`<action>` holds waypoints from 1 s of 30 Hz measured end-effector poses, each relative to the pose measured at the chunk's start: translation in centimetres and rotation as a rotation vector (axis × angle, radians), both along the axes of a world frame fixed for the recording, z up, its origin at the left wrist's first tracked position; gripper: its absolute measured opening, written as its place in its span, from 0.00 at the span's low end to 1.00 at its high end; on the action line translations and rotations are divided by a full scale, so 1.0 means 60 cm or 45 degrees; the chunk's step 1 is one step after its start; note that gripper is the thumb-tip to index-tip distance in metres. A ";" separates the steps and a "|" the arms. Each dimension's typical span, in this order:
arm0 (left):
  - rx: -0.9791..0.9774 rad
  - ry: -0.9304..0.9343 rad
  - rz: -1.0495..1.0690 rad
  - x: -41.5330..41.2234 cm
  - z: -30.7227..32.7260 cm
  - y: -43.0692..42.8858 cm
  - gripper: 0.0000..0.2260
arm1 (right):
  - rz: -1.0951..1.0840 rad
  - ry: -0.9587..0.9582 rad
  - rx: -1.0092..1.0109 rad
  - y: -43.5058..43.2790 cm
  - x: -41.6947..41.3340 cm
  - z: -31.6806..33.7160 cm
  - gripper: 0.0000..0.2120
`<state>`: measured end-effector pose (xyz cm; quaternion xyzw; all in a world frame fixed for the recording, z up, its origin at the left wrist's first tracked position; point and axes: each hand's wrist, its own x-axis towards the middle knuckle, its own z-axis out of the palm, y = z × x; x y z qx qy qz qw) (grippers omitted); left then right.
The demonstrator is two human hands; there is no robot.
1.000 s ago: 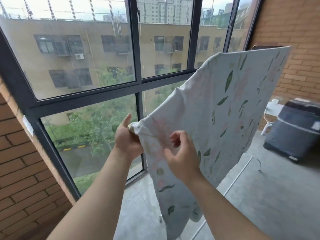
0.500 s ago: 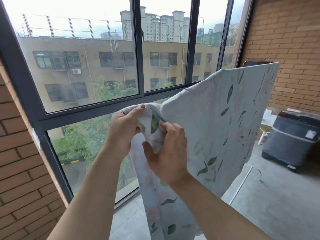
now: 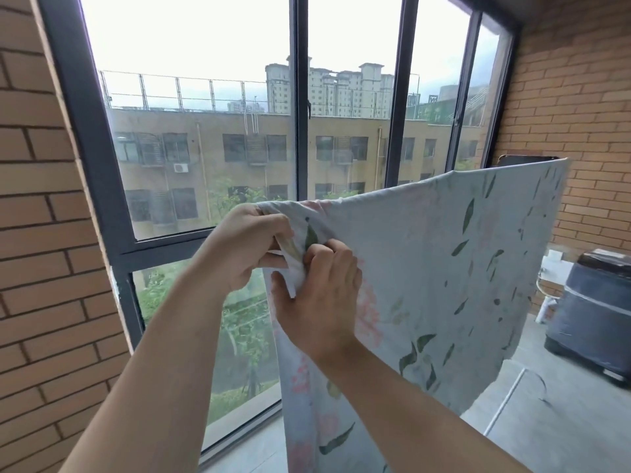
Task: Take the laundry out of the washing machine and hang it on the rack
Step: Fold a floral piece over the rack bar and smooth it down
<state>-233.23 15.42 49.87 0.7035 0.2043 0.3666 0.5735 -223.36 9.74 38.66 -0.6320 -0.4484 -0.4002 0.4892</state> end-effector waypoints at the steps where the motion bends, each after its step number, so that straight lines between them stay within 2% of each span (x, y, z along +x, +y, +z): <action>1: 0.003 0.011 0.013 -0.001 0.002 0.000 0.12 | -0.012 -0.007 -0.007 -0.003 0.000 -0.001 0.21; 4: -0.010 0.019 0.016 0.000 0.007 -0.001 0.10 | -0.048 0.010 -0.023 -0.016 -0.002 -0.003 0.18; 8: -0.122 -0.064 -0.025 0.008 0.008 -0.004 0.11 | -0.174 0.040 -0.008 -0.034 0.001 -0.009 0.22; 13: -0.108 -0.170 -0.178 0.017 -0.003 -0.019 0.23 | -0.166 0.113 -0.062 -0.069 0.019 -0.015 0.27; 15: -0.089 -0.161 -0.256 0.019 -0.004 -0.018 0.26 | -0.026 0.204 -0.103 -0.078 0.029 -0.001 0.23; 17: -0.031 -0.135 -0.263 0.022 -0.005 -0.013 0.22 | 0.064 0.277 -0.128 -0.085 0.045 0.010 0.13; 19: 0.181 -0.056 -0.139 0.029 -0.013 -0.006 0.12 | 0.134 0.402 -0.088 -0.089 0.065 0.016 0.05; 21: 0.441 0.054 0.120 0.042 -0.031 0.010 0.03 | 0.246 0.529 0.030 -0.095 0.088 0.027 0.03; 24: 0.590 0.188 0.574 0.078 -0.072 0.037 0.14 | 0.296 0.530 0.093 -0.111 0.119 0.049 0.05; 26: 0.603 0.195 0.758 0.109 -0.098 0.038 0.15 | 0.227 0.371 0.004 -0.127 0.140 0.053 0.03; 27: 0.561 0.150 0.777 0.124 -0.109 0.035 0.16 | 0.176 0.282 -0.055 -0.134 0.148 0.053 0.03; 30: 0.523 0.045 0.713 0.171 -0.132 0.024 0.23 | 0.077 0.230 -0.202 -0.152 0.177 0.052 0.19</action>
